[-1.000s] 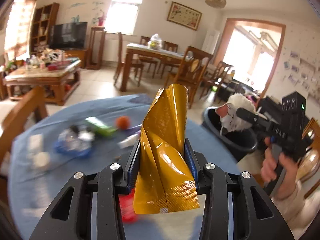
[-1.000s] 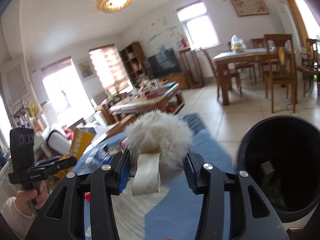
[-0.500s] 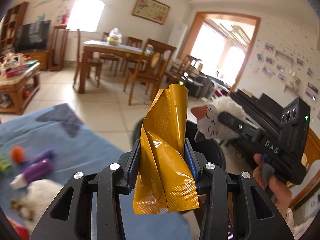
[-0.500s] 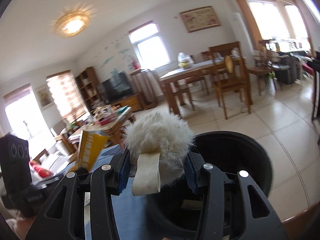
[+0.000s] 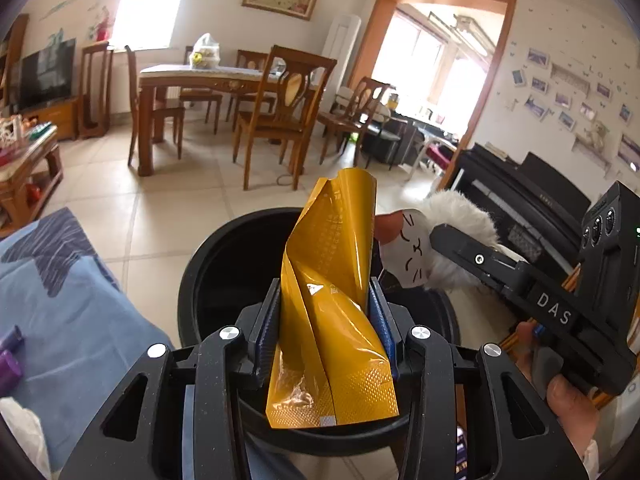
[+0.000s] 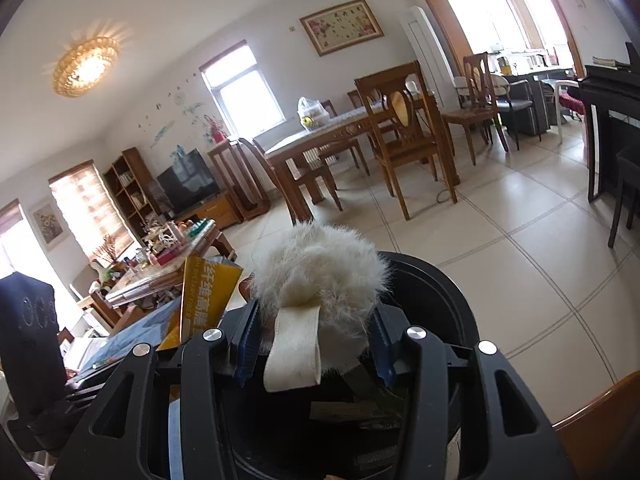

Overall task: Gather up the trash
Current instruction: 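Carry the gold wrapper and white fluffy toy over the black bin and release both, then grasp the red milk carton with the left gripper while the right grasps the white tissue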

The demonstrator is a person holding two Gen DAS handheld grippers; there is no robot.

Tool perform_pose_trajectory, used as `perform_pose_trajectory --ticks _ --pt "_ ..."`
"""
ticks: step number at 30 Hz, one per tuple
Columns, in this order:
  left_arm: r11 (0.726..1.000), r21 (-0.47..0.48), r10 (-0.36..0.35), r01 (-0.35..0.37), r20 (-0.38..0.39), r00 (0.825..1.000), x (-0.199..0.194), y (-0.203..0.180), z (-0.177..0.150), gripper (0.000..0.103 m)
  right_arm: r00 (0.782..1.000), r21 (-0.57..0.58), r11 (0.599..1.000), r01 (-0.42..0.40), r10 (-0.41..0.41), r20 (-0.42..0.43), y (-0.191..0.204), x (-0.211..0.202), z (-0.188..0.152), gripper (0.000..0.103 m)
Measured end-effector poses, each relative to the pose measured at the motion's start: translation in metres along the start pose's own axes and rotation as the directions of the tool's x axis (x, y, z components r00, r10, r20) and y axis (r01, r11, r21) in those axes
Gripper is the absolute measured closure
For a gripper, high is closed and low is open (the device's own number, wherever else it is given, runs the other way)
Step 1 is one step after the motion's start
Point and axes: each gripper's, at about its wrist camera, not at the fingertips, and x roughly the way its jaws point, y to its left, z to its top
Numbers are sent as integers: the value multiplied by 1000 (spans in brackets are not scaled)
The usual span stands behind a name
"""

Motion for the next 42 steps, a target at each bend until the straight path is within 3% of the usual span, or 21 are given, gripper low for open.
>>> perform_pose_trajectory --ticks 9,14,16,20,22,30,37,42 --pt "1000 13 29 -28 -41 999 20 4 -2 60 999 16 1000 26 -25 -31 -8 10 -5 54" --pt "997 37 76 -75 -28 997 10 6 -5 41 999 10 1000 15 -14 -47 -4 11 -7 33" --pt "996 36 84 -84 -15 996 1 6 -5 33 999 4 1000 14 -14 -38 -4 8 -5 29" --pt "992 52 111 -111 15 994 -19 7 -7 30 1000 1 1000 10 -10 -24 -2 2 -2 29" --pt "991 52 124 -125 26 992 -32 8 -10 26 1000 0 1000 8 -8 -18 2 -1 -2 23" --pt "980 4 197 -197 58 979 -111 35 -31 25 998 -60 998 -34 31 -50 41 -3 -10 23" --pt "946 -76 318 -314 50 947 -200 90 -74 25 982 -139 979 -152 134 -129 111 8 -30 23" --pt "880 -158 453 -448 -6 892 -260 142 -117 25 949 -216 940 -265 214 -232 176 23 -55 23"
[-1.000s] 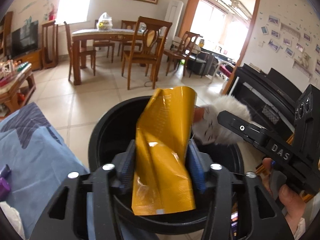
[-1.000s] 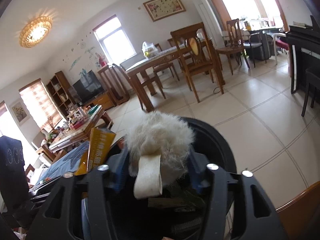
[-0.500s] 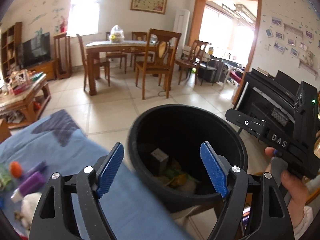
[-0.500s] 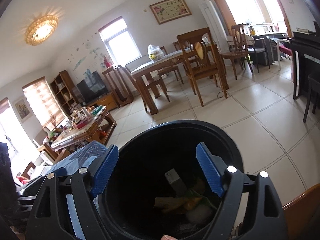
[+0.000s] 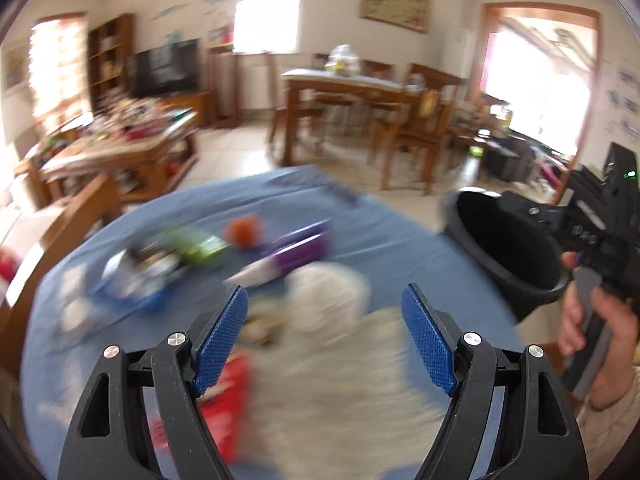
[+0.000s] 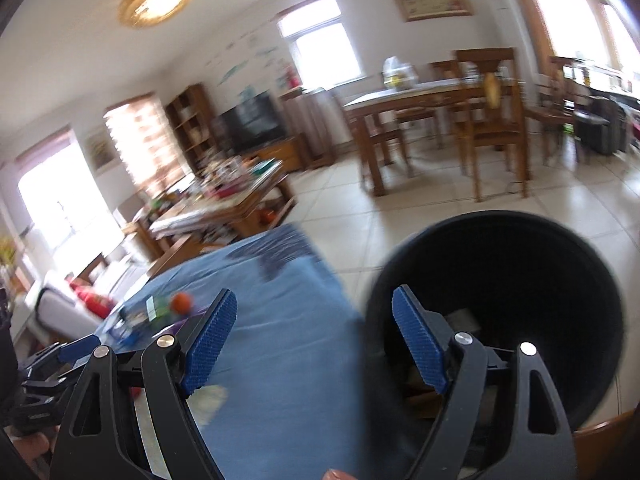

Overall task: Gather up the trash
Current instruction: 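Grasp the red milk carton with the left gripper while the right grasps the white tissue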

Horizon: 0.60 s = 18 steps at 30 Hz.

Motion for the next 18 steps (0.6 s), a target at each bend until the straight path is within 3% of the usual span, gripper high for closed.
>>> perform_pose_trajectory --ticks 4,8,14,16,18 --pt "997 -23 73 -74 -58 996 -8 45 -22 25 994 -75 995 -66 59 -92 44 28 -9 19" --pt "994 -5 103 -105 -137 985 -2 64 -38 25 970 -113 984 -134 107 -219 81 59 -24 19" --pt "999 2 34 -34 -214 976 11 70 -49 26 935 -159 978 -136 73 -347 111 98 -45 14" --pt "1000 -21 -9 3 -245 969 20 74 -49 37 928 -164 979 -124 56 -368 111 104 -47 15" --pt "1000 -28 -12 6 -251 968 23 75 -49 42 923 -176 979 -102 27 -384 113 112 -48 15"
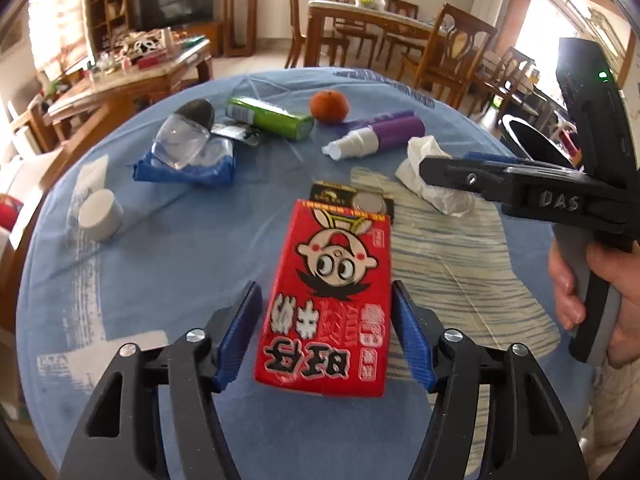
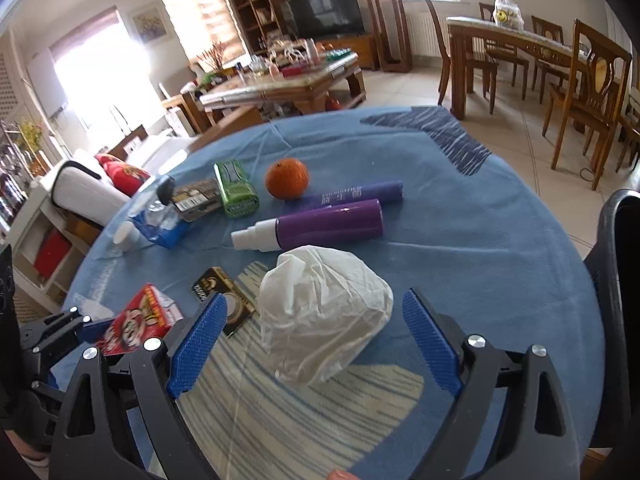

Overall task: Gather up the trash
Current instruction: 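Grasp the red milk carton with the left gripper while the right grasps the white tissue, then carry the carton and tissue over the black bin and open both grippers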

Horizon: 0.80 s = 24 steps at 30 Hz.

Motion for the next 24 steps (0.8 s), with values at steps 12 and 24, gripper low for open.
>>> perform_pose_trajectory --ticks 12,24 --pt "1000 -10 -9 9 80 997 -6 5 9 51 999 -24 1000 5 -4 33 1 -7 -9 78" --pt "996 15 -87 87 318 944 -57 -44 30 51 900 -80 995 -55 84 427 2 -119 -22 80"
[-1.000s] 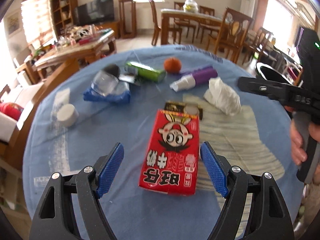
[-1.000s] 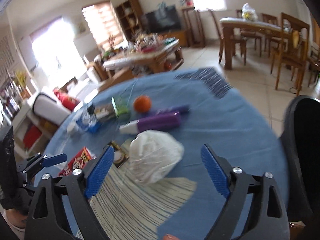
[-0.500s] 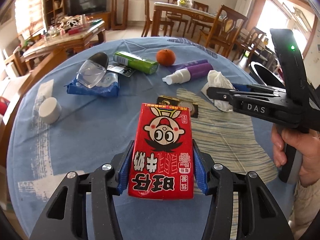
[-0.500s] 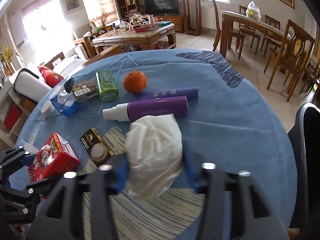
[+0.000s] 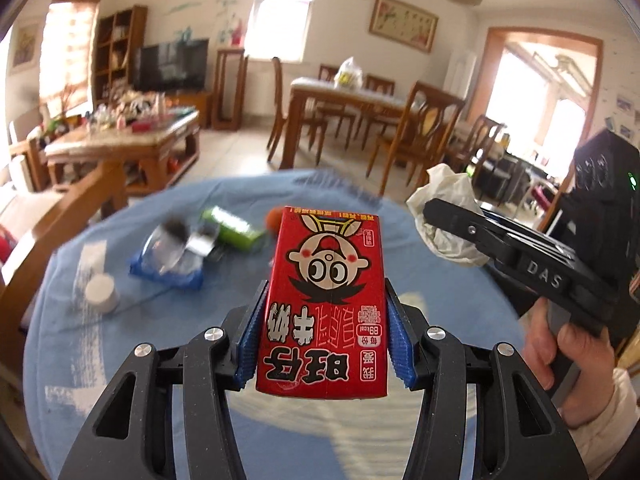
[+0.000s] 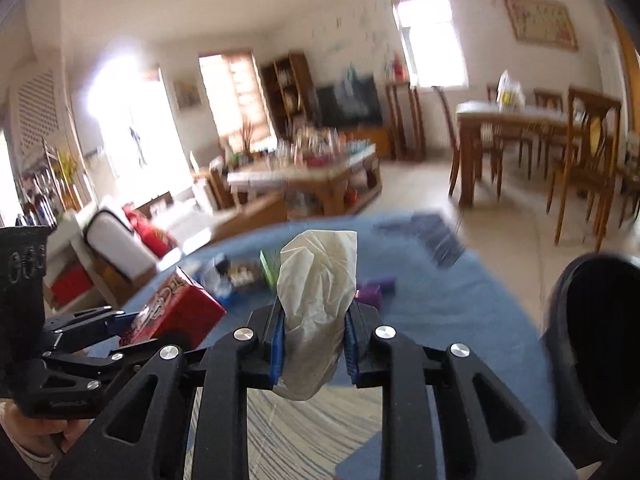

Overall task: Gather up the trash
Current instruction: 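Carry the carton and tissue over the black bin and open both grippers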

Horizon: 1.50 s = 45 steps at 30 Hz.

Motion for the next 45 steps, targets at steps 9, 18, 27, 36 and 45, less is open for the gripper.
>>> perform_pose_trajectory --ticks 9,18,27,36,45 --pt "987 114 -118 109 67 991 9 -85 26 51 978 38 992 123 -128 164 -50 -70 23 80" --pt "960 189 -221 205 64 973 47 -163 41 51 936 130 960 248 -272 222 -115 -117 25 80" --pt "934 225 -291 276 32 956 97 -216 57 51 903 224 924 311 -360 233 -160 -136 16 80" --pt "924 194 -328 331 -46 944 177 -247 73 51 887 294 877 380 -436 155 -201 -121 -3 79" --pt "935 167 -278 312 -195 940 258 -263 73 50 878 357 829 430 -476 47 -249 -95 -24 79"
